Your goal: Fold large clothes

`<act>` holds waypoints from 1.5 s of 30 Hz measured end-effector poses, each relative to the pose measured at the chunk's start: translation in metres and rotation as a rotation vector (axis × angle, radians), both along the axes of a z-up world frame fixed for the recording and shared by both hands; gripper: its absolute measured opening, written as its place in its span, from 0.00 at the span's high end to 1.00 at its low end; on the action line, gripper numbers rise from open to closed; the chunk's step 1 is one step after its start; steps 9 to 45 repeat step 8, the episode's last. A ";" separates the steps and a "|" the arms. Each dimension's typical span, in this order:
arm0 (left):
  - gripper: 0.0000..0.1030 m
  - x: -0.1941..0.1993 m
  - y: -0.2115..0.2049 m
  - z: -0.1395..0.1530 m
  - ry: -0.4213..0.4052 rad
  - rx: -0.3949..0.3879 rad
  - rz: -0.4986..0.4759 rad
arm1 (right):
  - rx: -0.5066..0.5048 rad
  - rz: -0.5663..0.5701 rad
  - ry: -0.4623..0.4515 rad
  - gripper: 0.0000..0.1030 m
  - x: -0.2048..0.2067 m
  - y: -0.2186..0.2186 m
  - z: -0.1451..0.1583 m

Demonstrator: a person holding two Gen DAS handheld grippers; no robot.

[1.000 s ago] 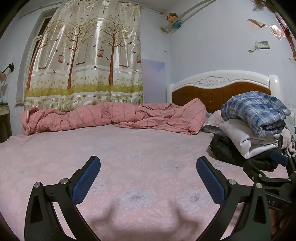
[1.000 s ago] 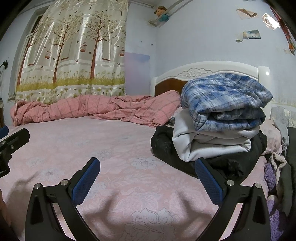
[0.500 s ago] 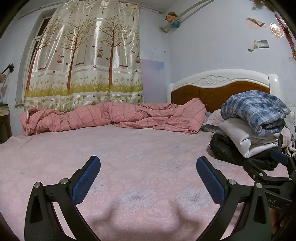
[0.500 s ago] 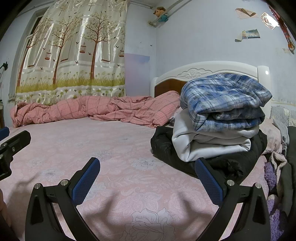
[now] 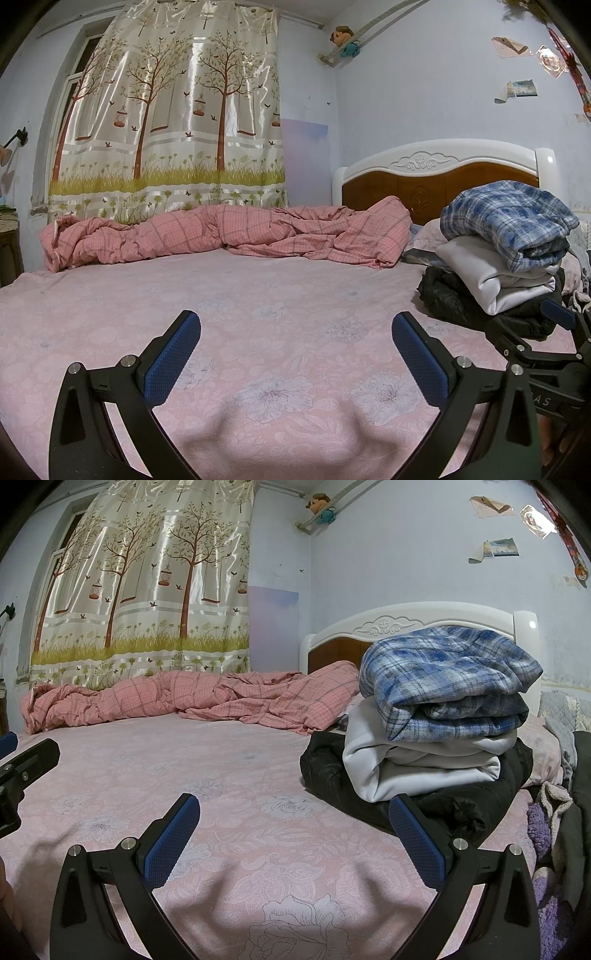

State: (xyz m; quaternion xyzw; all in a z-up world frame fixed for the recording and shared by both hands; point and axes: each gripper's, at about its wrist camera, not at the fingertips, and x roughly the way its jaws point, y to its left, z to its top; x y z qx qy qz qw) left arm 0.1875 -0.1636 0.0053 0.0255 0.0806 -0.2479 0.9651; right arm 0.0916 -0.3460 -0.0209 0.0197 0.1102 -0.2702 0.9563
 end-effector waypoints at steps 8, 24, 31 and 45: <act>0.00 0.000 0.000 0.000 0.004 -0.002 -0.003 | 0.001 0.000 0.000 0.00 0.000 0.000 0.000; 0.00 0.000 0.000 0.000 0.004 -0.002 -0.003 | 0.001 0.000 0.000 0.00 0.000 0.000 0.000; 0.00 0.000 0.000 0.000 0.004 -0.002 -0.003 | 0.001 0.000 0.000 0.00 0.000 0.000 0.000; 0.00 0.000 0.000 0.000 0.004 -0.002 -0.003 | 0.001 0.000 0.000 0.00 0.000 0.000 0.000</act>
